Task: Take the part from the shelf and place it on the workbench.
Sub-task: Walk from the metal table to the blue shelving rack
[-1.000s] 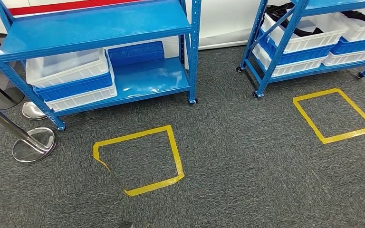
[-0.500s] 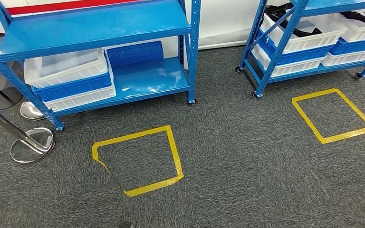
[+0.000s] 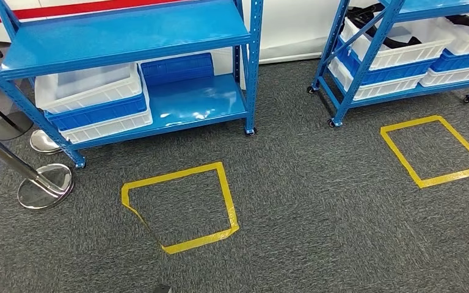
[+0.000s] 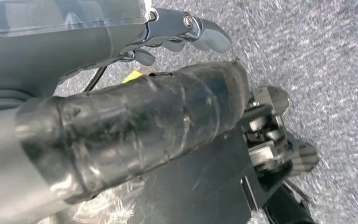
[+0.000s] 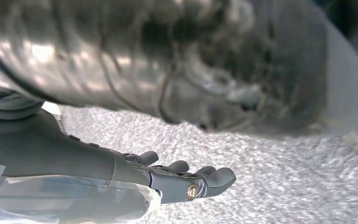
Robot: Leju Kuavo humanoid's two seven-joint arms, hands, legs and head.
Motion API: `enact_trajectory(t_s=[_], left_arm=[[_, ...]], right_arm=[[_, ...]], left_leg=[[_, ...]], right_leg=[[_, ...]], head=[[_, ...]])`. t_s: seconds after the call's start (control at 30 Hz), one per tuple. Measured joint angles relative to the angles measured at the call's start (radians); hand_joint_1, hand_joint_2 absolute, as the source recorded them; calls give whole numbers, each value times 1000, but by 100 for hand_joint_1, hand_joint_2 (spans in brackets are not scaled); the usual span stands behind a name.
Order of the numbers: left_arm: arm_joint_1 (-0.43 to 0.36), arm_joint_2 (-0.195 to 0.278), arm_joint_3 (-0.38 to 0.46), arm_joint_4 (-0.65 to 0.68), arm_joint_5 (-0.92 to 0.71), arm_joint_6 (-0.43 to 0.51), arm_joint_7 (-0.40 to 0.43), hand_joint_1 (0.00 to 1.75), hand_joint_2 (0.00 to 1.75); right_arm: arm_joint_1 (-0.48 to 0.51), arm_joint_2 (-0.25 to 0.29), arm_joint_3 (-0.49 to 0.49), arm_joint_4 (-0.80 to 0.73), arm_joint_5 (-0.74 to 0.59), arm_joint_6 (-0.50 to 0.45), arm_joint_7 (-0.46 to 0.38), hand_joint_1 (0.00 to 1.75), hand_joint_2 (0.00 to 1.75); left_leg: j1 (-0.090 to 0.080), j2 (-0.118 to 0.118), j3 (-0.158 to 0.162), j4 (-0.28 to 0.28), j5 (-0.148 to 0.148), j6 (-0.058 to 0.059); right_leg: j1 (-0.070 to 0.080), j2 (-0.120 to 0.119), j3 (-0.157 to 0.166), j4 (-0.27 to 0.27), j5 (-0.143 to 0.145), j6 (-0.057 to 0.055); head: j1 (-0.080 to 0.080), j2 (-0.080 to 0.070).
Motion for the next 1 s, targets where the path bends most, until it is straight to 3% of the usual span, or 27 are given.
enact_trajectory(t_s=[0.1, 0.13, 0.23, 0.27, 0.3, 0.37, 0.4, 0.47, 0.6, 0.63, 0.7, 0.77, 0.83, 0.9, 0.97, 1.0], left_arm=[[-1, 0, 0, 0, 0, -2, -1, 0, 0], [-2, 0, 0, 0, 0, -2, -2, 0, 0], [-1, 0, 0, 0, 1, -2, -2, 0, 0], [0, 0, 0, 0, 2, -3, -2, 0, 0], [2, 0, 0, 0, 3, -3, -3, 0, 0], [2, 0, 0, 0, 3, -3, -3, 0, 0], [1, 0, 0, 0, 2, -3, -3, 0, 0], [-2, 1, 0, 0, 2, -3, -4, 0, 0], [1, 1, 0, 0, 3, -6, -7, 0, 0], [1, 1, 0, 0, 3, -6, -8, 0, 0], [-1, 0, 0, 0, 3, -6, -9, 0, 0], [0, 0, 0, 0, 4, -6, -9, 0, 0], [3, 0, 0, 0, 4, -6, -9, 0, 0], [5, -1, 0, 0, 5, -6, -9, 0, 0], [2, -1, 0, 0, 5, -6, -9, 0, 0], [0, -1, 0, 0, 6, -6, -9, 0, 0]], right_arm=[[2, 0, 0, 1, 0, 1, 3, 0, 0], [2, 0, 0, 1, 0, 1, 3, 0, 0], [1, 0, 0, 1, 0, 4, 3, 0, 0], [1, 0, 1, 1, 0, 4, 4, 0, 0], [2, 0, 1, 1, 0, 5, 4, 0, 0], [3, 0, 1, 1, 0, 5, 4, 0, 0], [2, 1, 1, 1, 0, 5, 4, 0, 0], [0, 3, 1, 1, 0, 5, 4, 0, 0], [-1, 3, 1, 2, -1, 10, 5, 0, 0], [-1, 3, 1, 2, -2, 11, 6, 0, 0], [-3, 3, 1, 2, -3, 12, 6, 0, 0], [-2, 3, 2, 2, -4, 14, 7, 0, 0], [1, 3, 2, 2, -4, 15, 7, 0, 0], [3, 2, 2, 2, -6, 15, 7, 0, 0], [3, 2, 2, 3, -9, 15, 6, 0, 0], [2, 2, 2, 3, -11, 15, 5, 0, 0]], left_leg=[[3, 3, -10, 29, -21, -17], [5, 4, -32, 73, -42, -22], [8, 5, -136, 256, -105, -31], [8, 5, -155, 280, -99, -30], [8, 5, -157, 267, -74, -27], [4, 6, -115, 150, 7, -12], [0, 6, -87, 86, 33, -2], [-8, 7, -54, 12, 45, 14], [-6, 3, -14, -27, 37, 33], [-4, 3, -2, -32, 36, 37], [-2, 4, 8, -35, 28, 43], [-2, 4, 19, -34, 17, 43], [0, 2, 39, -31, 1, 38], [3, 1, 61, -26, -20, 27], [2, 1, 68, -19, -40, 13], [1, 2, 70, -18, -45, 7]], right_leg=[[-4, -1, 8, -6, -3, -17], [-5, -1, 12, -7, -5, -22], [-3, -2, 21, -7, -14, -30], [-2, -2, 26, -7, -19, -30], [-1, -1, 33, -7, -23, -30], [0, -1, 48, -8, -33, -28], [2, 0, 54, -9, -39, -25], [2, 0, 62, -12, -43, -15], [0, -3, 64, 19, -44, 7], [-1, -2, 47, 52, -62, 11], [-3, -1, -22, 160, -113, 18], [-4, -2, -88, 240, -128, 23], [-7, -2, -93, 198, -71, 27], [-9, -2, -57, 78, 9, 29], [-6, -2, -37, 7, 30, 16], [-3, -3, -36, 5, 21, 6]], head=[[-3, 0], [-5, 0], [-8, 0], [-8, 0], [-8, 0], [-8, 0], [-7, 0], [-7, 0], [-5, 0], [-3, 0], [2, 0], [4, 0], [5, 0], [6, 0], [8, 0], [9, 0]])
